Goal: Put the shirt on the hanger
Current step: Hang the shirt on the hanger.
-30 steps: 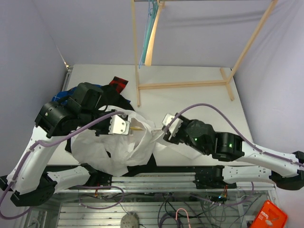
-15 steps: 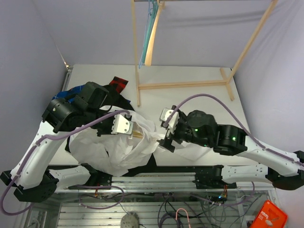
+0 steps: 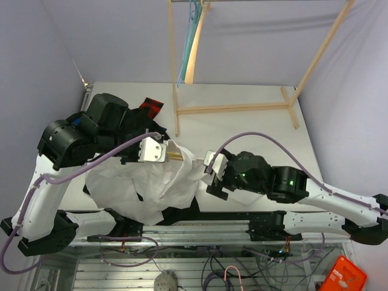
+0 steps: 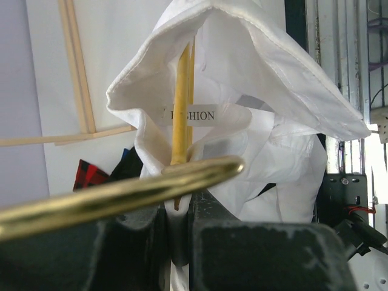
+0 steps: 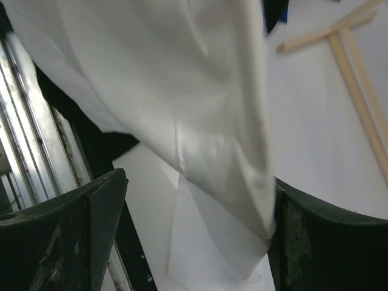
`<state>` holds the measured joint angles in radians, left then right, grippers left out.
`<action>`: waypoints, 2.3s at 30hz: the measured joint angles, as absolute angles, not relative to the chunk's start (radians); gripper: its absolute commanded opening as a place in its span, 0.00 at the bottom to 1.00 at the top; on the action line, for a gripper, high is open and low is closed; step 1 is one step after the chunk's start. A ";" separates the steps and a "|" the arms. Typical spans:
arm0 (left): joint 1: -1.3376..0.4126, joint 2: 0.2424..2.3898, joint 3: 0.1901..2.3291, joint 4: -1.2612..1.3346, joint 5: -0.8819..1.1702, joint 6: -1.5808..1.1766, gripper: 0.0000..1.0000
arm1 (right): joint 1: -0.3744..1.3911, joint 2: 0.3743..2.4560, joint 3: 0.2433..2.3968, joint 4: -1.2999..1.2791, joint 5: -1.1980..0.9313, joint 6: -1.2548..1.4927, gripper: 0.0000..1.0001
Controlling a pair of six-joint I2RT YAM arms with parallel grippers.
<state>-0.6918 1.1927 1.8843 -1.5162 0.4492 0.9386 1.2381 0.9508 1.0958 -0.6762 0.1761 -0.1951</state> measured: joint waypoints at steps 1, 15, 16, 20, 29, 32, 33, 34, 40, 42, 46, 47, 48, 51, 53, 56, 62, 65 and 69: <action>-0.692 1.190 1.894 -1.516 0.446 0.937 0.07 | 1.238 0.951 1.070 -0.681 0.184 -0.200 0.79; -0.694 1.119 1.884 -1.520 0.437 0.913 0.07 | 1.185 0.761 0.927 -0.639 0.392 -0.314 0.00; -0.696 1.115 1.883 -1.520 0.442 0.910 0.07 | 1.177 0.759 0.925 -0.636 0.396 -0.321 0.00; -0.706 1.111 1.870 -1.520 0.471 0.891 0.07 | 1.119 0.755 0.913 -0.632 0.381 -0.347 0.00; -0.736 1.098 1.835 -1.520 0.503 0.864 0.07 | 1.023 0.807 0.931 -0.669 0.312 -0.348 0.98; -0.737 1.090 1.802 -1.523 0.499 0.871 0.07 | 1.021 0.871 1.062 -0.738 0.277 -0.326 1.00; -0.737 1.090 1.792 -1.522 0.495 0.876 0.07 | 1.021 0.892 1.124 -0.757 0.262 -0.318 1.00; -0.737 1.090 1.783 -1.522 0.490 0.880 0.07 | 1.021 0.907 1.177 -0.770 0.246 -0.311 1.00; -0.737 1.115 1.762 -1.522 0.424 0.910 0.07 | 1.020 0.944 1.428 -0.807 0.121 -0.267 1.00; -0.738 1.129 1.765 -1.523 0.406 0.913 0.07 | 1.020 0.933 1.435 -0.824 0.065 -0.258 0.99; -0.738 1.168 1.798 -1.522 0.371 0.918 0.07 | 1.020 0.930 1.417 -0.868 -0.043 -0.242 0.96; -0.738 1.176 1.810 -1.522 0.363 0.920 0.07 | 1.020 0.931 1.406 -0.879 -0.068 -0.241 0.96; -0.738 1.185 1.823 -1.521 0.358 0.920 0.07 | 1.020 0.933 1.392 -0.888 -0.090 -0.241 0.96; -0.738 1.200 1.851 -1.520 0.354 0.920 0.07 | 1.020 0.935 1.333 -0.892 -0.126 -0.244 0.95; -0.738 1.205 1.861 -1.518 0.355 0.919 0.07 | 1.020 0.934 1.295 -0.888 -0.138 -0.250 0.95; -0.738 1.208 1.861 -1.519 0.362 0.916 0.07 | 1.020 0.933 1.260 -0.857 -0.140 -0.268 0.95; -0.738 1.217 1.860 -1.519 0.371 0.915 0.07 | 1.021 0.981 1.250 -0.753 -0.168 -0.320 0.94; -0.738 1.221 1.860 -1.519 0.372 0.914 0.07 | 1.023 1.024 1.248 -0.717 -0.186 -0.347 0.91; -0.738 1.229 1.860 -1.519 0.376 0.911 0.07 | 1.023 1.059 1.238 -0.677 -0.224 -0.380 0.89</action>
<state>-0.7376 1.2285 1.8599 -1.5188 0.3763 0.9112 1.0229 1.0588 1.2377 -0.6773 -0.2241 -0.3798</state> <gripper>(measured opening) 0.172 0.904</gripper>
